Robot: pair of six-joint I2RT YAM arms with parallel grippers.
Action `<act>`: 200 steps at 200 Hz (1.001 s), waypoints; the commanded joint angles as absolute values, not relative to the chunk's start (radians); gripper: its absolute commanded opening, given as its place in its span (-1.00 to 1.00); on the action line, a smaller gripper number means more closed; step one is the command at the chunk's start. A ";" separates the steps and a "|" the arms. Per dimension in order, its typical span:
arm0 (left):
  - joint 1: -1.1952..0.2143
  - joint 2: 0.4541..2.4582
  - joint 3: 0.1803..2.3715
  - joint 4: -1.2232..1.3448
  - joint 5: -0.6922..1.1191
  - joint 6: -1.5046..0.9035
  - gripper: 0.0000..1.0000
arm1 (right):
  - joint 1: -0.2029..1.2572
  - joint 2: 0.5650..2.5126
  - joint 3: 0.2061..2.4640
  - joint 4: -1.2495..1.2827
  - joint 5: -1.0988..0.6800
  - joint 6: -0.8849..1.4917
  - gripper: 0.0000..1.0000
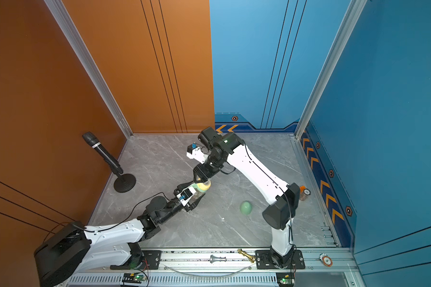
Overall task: Assemble the baby bottles
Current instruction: Screw the nipple onto the baby bottle.
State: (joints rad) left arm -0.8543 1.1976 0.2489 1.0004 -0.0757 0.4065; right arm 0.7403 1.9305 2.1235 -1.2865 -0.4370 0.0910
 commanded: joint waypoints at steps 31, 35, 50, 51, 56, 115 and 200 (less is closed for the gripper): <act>-0.937 1.268 0.247 1.303 -0.230 0.582 -0.95 | 0.720 1.983 2.183 -1.181 -0.402 0.661 -0.42; -0.937 1.266 0.245 1.305 -0.225 0.576 -0.95 | 0.714 1.978 2.190 -1.178 -0.404 0.664 -0.40; -0.937 1.240 0.242 1.260 -0.192 0.541 -0.95 | 0.672 1.948 2.225 -1.169 -0.385 0.674 -0.12; -0.937 1.238 0.242 1.254 -0.190 0.538 -0.95 | 0.667 1.946 2.228 -1.169 -0.383 0.674 -0.12; -0.936 1.225 0.241 1.227 -0.180 0.517 -0.95 | 0.651 1.932 2.245 -1.167 -0.372 0.672 -0.11; -0.695 1.063 0.274 0.913 0.404 0.082 -0.93 | 0.420 1.744 2.163 -1.135 -0.601 0.157 0.15; -0.660 1.097 0.405 0.701 0.701 0.023 -0.94 | 0.533 1.438 1.648 -1.182 -0.724 -1.019 0.83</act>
State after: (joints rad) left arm -0.6594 1.1019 0.3489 0.7765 0.6106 0.0284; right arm 0.4946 1.3983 1.5772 -1.1191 -0.7322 -0.7685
